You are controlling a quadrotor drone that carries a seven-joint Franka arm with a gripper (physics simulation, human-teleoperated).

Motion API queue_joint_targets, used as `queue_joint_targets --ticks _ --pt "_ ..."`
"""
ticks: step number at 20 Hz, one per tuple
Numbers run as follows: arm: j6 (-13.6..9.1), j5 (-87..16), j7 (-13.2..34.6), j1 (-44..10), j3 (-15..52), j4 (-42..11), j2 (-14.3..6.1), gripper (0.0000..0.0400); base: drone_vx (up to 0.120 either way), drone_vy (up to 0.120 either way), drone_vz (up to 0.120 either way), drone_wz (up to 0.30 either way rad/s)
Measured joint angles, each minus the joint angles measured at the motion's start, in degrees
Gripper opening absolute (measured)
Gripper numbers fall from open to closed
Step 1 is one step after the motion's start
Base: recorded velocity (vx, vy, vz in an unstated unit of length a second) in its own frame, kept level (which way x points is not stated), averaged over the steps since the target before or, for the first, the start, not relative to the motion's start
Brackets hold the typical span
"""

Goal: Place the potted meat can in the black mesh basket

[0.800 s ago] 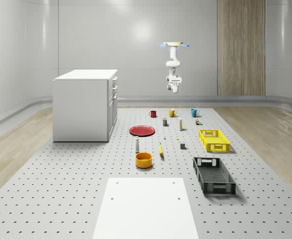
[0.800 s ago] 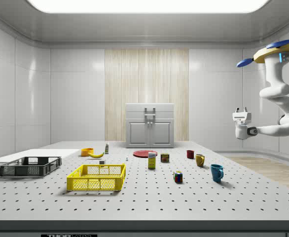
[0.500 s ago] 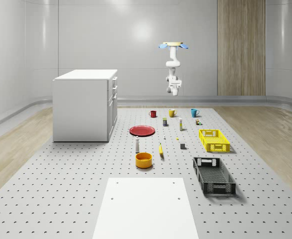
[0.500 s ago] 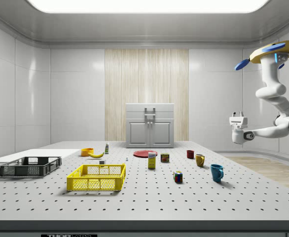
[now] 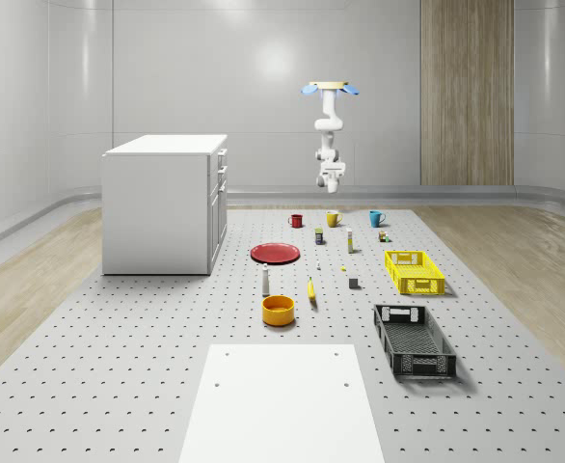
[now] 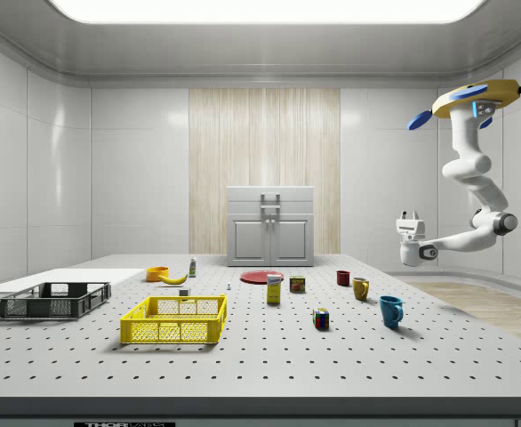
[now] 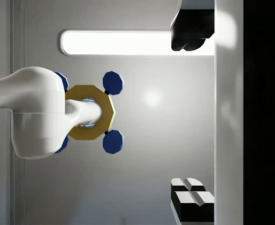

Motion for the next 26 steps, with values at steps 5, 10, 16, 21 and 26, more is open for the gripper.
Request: queue_joint_targets --ticks 5,10,16,21,26 --pt "-0.5 0.0 0.0 0.0 0.0 1.1 0.4 0.0400 0.120 -0.120 0.000 0.000" --pt "-0.5 0.0 0.0 -0.1 0.1 1.3 0.4 0.0400 0.120 -0.120 0.000 0.000" --pt "-0.3 0.0 -0.1 -0.1 0.1 1.3 0.2 0.0400 0.120 -0.120 0.000 0.000" --pt "-0.1 0.0 -0.1 -0.2 0.1 1.1 0.1 0.0400 0.120 -0.120 0.000 0.000" --pt "0.1 -0.1 -0.1 -0.2 0.2 1.0 0.0 0.0400 0.120 -0.040 0.000 0.000"
